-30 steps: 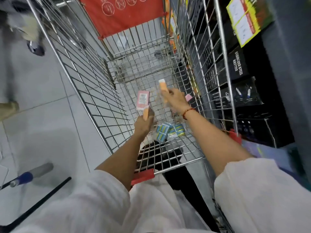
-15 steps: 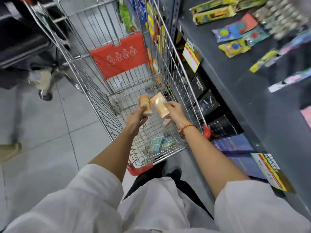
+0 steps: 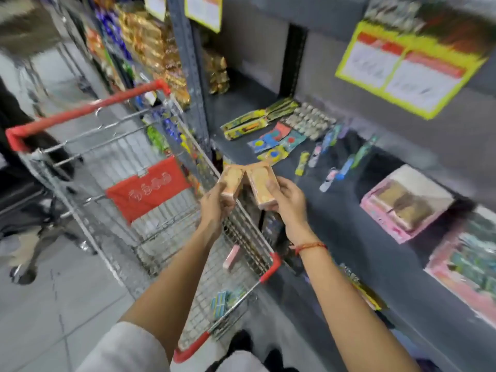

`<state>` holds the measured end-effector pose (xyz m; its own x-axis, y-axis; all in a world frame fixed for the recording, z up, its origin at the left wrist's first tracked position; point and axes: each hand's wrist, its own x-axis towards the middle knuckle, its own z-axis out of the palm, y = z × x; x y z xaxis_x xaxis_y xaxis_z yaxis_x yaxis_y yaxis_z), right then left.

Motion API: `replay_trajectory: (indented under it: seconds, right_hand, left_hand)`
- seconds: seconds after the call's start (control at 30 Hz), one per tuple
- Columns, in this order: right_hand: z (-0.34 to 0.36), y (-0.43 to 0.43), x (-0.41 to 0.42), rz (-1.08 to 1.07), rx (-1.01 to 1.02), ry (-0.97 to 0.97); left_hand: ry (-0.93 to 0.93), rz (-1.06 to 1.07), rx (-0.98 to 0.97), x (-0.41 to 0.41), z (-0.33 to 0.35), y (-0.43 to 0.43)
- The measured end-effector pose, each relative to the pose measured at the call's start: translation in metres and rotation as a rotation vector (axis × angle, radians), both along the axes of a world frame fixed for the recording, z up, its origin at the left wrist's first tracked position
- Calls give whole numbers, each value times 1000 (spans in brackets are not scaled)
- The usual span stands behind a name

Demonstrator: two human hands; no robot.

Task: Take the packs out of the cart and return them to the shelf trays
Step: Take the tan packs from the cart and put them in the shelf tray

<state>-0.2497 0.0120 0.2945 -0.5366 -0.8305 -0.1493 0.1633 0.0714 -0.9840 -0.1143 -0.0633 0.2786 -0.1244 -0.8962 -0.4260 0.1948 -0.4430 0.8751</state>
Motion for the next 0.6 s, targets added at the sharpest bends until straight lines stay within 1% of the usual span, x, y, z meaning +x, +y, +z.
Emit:
replay_trajectory:
  seconds: [0.1, 0.2, 0.27, 0.37, 0.43, 0.5, 0.6]
  right_hand:
    - [23, 26, -39, -165, -57, -25]
    - [39, 53, -74, -343, -109, 2]
    - [44, 73, -99, -477, -137, 41]
    - [42, 100, -125, -633, -133, 31]
    - [36, 113, -140, -727, -91, 59]
    - [30, 122, -148, -791, -4, 132]
    - [23, 129, -156, -817, 148, 250]
  left_hand:
    - [23, -96, -79, -50, 20, 2]
    - [43, -212, -146, -101, 38, 13]
    - [37, -319, -185, -135, 46, 25]
    - [21, -494, -245, -177, 52, 47]
    - [-13, -596, -290, -202, 50, 59]
    - [-74, -656, -330, -224, 46, 65]
    - [-190, -707, -350, -253, 38, 73]
